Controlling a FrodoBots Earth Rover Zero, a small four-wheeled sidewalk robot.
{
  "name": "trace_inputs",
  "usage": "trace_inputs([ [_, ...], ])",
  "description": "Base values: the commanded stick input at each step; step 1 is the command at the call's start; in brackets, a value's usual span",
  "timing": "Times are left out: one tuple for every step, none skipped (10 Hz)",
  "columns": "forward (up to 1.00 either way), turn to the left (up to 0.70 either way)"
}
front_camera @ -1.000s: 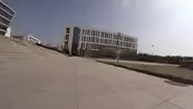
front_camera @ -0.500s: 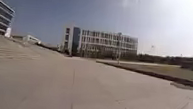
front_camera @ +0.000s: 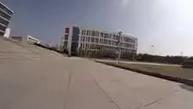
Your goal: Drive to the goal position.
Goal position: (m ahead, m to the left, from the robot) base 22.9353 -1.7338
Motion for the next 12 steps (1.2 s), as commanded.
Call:
trace_inputs([
  [0.7, 0.0],
  [0.7, 0.0],
  [0.7, -0.01],
  [0.7, -0.02],
  [0.7, -0.02],
  [0.7, -0.02],
  [0.7, 0.0],
  [0.7, 0.0],
  [0.7, 0.0],
  [0.7, 0.0],
  [0.7, 0.0],
  [0.7, 0.0],
])
